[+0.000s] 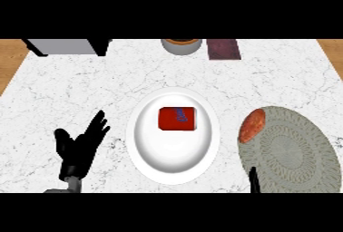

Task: Pick the can from the placemat and place it in the plate

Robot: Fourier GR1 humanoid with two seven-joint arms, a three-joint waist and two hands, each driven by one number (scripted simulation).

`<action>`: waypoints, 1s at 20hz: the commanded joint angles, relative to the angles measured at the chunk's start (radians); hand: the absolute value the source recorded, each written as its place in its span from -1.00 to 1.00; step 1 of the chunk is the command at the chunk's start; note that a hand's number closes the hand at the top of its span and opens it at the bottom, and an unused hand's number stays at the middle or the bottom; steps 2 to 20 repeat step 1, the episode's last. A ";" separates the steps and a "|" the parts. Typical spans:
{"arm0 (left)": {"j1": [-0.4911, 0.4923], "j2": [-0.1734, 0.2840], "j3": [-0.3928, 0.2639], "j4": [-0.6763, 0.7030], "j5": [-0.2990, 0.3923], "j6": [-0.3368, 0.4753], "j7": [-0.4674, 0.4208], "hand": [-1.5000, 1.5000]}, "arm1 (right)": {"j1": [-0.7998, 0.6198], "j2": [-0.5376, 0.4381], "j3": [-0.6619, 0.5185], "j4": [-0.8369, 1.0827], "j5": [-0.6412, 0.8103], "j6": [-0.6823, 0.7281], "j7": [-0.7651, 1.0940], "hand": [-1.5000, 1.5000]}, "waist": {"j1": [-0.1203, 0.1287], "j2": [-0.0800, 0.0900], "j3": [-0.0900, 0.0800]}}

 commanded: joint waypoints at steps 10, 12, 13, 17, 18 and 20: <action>0.000 -0.026 -0.018 0.024 -0.032 0.012 0.008 0.00 | 0.052 0.056 0.045 0.044 0.033 -0.051 -0.051 -1.00 | 0.000 0.004 -0.004; 0.000 -0.026 -0.018 0.024 -0.032 0.012 0.008 0.00 | 0.052 0.056 0.045 0.044 0.033 -0.051 -0.051 -1.00 | 0.000 0.004 -0.004; 0.000 -0.026 -0.018 0.024 -0.032 0.012 0.008 0.00 | 0.052 0.056 0.045 0.044 0.033 -0.051 -0.051 -1.00 | 0.000 0.004 -0.004; 0.000 -0.026 -0.018 0.024 -0.032 0.012 0.008 0.00 | 0.052 0.056 0.045 0.044 0.033 -0.051 -0.051 -1.00 | 0.000 0.004 -0.004; 0.000 -0.026 -0.018 0.024 -0.032 0.012 0.008 0.00 | 0.052 0.056 0.045 0.044 0.033 -0.051 -0.051 -1.00 | 0.000 0.004 -0.004; 0.000 -0.026 -0.018 0.024 -0.032 0.012 0.008 0.00 | 0.052 0.056 0.045 0.044 0.033 -0.051 -0.051 -1.00 | 0.000 0.004 -0.004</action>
